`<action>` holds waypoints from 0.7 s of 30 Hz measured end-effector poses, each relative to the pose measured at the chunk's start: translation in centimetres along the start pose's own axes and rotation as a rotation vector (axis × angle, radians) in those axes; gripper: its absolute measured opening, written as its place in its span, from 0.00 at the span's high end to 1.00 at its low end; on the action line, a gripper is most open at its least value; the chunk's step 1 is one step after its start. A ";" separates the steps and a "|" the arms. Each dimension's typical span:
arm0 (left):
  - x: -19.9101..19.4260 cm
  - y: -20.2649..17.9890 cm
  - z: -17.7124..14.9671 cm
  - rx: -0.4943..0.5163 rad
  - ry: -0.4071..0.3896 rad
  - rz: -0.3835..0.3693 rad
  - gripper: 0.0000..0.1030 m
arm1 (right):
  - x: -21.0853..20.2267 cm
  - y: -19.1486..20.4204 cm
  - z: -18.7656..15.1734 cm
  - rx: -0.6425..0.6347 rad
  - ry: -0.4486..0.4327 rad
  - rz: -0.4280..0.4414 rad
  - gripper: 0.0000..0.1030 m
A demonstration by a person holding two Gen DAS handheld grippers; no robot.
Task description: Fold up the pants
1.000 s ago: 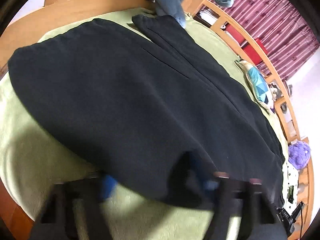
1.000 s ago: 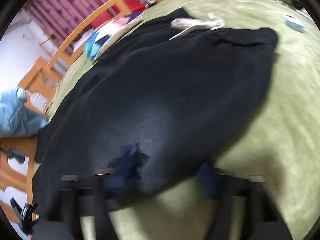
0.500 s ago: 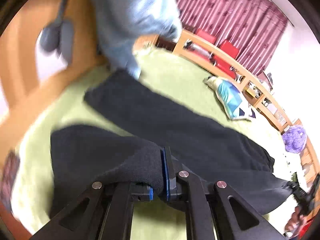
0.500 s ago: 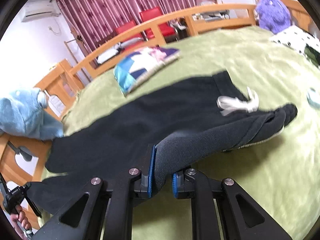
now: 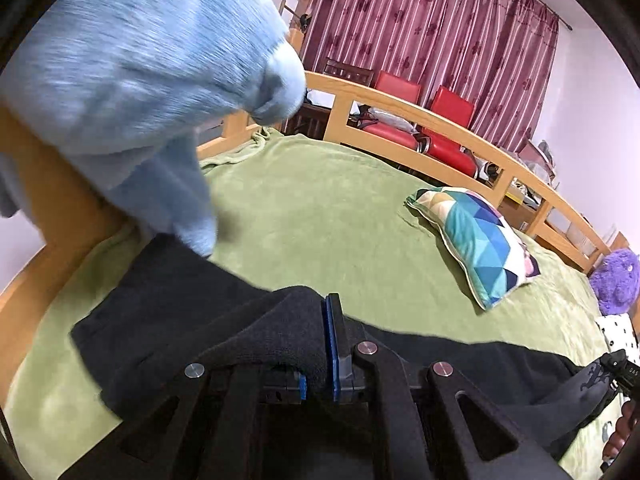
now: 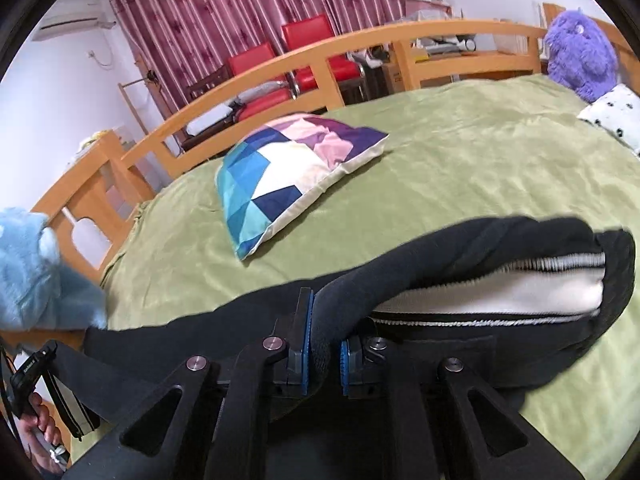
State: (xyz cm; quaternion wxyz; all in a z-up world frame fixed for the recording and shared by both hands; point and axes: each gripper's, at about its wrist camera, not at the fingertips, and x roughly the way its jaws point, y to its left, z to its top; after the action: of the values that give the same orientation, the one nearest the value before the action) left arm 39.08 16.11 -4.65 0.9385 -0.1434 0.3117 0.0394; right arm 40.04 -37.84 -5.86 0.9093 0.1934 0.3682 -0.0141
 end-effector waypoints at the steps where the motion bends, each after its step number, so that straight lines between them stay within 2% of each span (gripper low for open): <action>1: 0.8 -0.2 0.1 0.000 0.002 0.003 0.92 | 1.2 0.0 0.3 0.006 0.005 0.001 0.90; 6: 3.8 0.1 0.6 -0.029 -0.010 0.017 0.92 | 5.5 -1.1 1.4 0.070 -0.002 0.022 0.91; 8: 5.2 -0.1 0.1 -0.020 0.017 0.022 0.92 | 7.6 -1.7 1.0 0.081 0.038 0.000 0.89; 10: 6.0 -0.5 -0.5 -0.005 0.045 0.028 0.89 | 9.0 -1.9 0.2 0.074 0.094 -0.005 0.75; 11: 6.3 -0.8 -0.8 0.006 0.062 0.039 0.80 | 9.3 -1.9 -0.2 0.063 0.118 -0.005 0.70; 12: 6.4 -1.1 -1.3 0.026 0.091 0.053 0.67 | 9.2 -1.8 -0.7 0.043 0.130 -0.002 0.65; 13: 6.1 -1.3 -1.7 0.037 0.103 0.058 0.59 | 8.6 -1.7 -1.5 0.012 0.127 -0.002 0.65; 14: 5.9 -1.4 -2.0 0.042 0.107 0.059 0.44 | 7.9 -1.5 -2.0 -0.011 0.122 -0.012 0.61; 16: 4.5 -1.7 -3.1 0.060 0.104 0.047 0.41 | 6.5 -1.4 -3.0 -0.043 0.122 -0.023 0.48; 21: 0.5 -0.8 -6.7 0.055 0.148 0.027 0.33 | 2.2 -2.1 -7.0 -0.126 0.162 -0.027 0.47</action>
State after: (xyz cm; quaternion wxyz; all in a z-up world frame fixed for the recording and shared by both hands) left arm 35.73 13.38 -9.87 0.9159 -0.1160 0.3830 0.0327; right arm 36.65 -37.01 -12.65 0.8866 0.1311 0.4434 0.0124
